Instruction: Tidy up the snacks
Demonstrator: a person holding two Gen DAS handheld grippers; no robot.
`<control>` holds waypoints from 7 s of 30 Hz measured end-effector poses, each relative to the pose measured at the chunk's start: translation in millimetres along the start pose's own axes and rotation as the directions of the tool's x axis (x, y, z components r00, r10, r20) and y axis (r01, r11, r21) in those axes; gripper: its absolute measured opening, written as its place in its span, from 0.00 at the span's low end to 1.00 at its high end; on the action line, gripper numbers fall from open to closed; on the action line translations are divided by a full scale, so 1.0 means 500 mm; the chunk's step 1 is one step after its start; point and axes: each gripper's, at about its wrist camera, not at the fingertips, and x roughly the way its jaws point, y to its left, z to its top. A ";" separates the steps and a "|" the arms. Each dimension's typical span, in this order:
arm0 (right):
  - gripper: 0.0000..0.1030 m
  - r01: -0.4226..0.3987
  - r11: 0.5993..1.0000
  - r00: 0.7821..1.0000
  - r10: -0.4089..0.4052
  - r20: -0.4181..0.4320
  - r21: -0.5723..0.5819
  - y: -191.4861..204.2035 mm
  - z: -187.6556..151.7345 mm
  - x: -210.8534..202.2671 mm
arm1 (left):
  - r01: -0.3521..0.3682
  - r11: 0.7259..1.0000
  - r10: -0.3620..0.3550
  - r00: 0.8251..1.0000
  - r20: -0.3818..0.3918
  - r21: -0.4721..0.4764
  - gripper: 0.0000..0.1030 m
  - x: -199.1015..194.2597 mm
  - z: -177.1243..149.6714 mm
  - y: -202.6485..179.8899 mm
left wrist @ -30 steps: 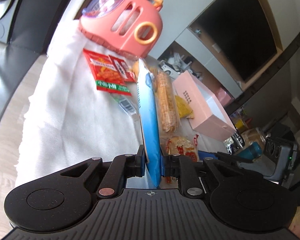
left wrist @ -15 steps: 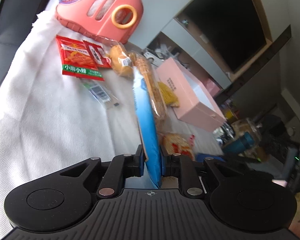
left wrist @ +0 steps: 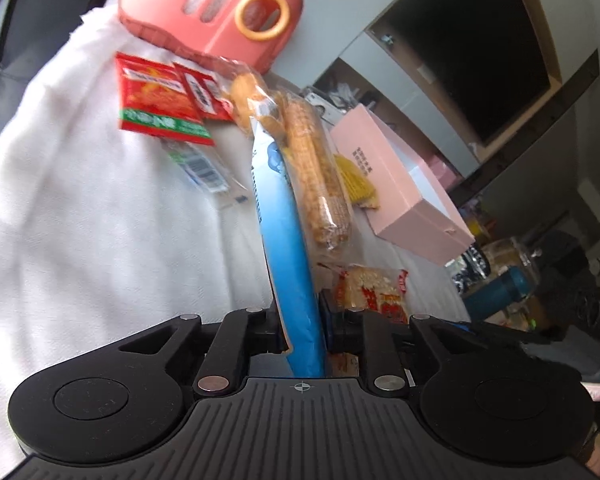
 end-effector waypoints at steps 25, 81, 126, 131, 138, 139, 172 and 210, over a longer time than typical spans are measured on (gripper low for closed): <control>0.79 0.245 0.965 0.966 -0.234 0.114 -0.096 -0.123 -0.015 -0.159 | 0.215 0.968 -0.202 0.973 -0.114 0.128 0.16 -0.023 0.003 -0.162; 0.83 0.275 0.921 0.947 -0.211 -0.242 0.274 -0.382 0.423 0.182 | -0.101 0.994 0.091 0.978 0.189 0.047 0.20 0.065 0.241 -0.002; 0.49 -0.151 0.968 0.985 0.130 -0.115 -0.200 0.061 0.131 0.117 | -0.406 0.907 0.421 0.889 0.178 -0.116 0.21 0.058 0.269 0.111; 0.49 -0.155 0.974 0.985 0.138 -0.107 -0.166 0.024 0.083 0.080 | -0.443 0.896 0.431 0.882 0.193 0.020 0.22 0.098 0.273 0.079; 0.51 -0.096 0.973 0.995 0.088 -0.046 -0.209 0.024 0.056 0.041 | -0.377 0.874 0.358 0.926 0.118 0.306 0.23 0.103 0.226 0.008; 0.51 -0.081 0.970 0.997 0.077 -0.025 -0.228 0.029 0.057 0.038 | -0.354 0.876 0.340 0.935 0.100 0.328 0.23 0.097 0.215 0.001; 1.00 -0.199 0.916 0.975 0.147 -0.169 -0.348 0.207 0.035 0.125 | -0.175 0.984 0.177 0.982 0.060 -0.028 0.23 -0.031 0.141 0.033; 0.71 -0.051 0.954 0.990 0.011 -0.139 -0.294 0.095 0.036 0.051 | -0.352 0.822 0.379 0.925 0.030 0.448 0.39 0.050 0.042 -0.130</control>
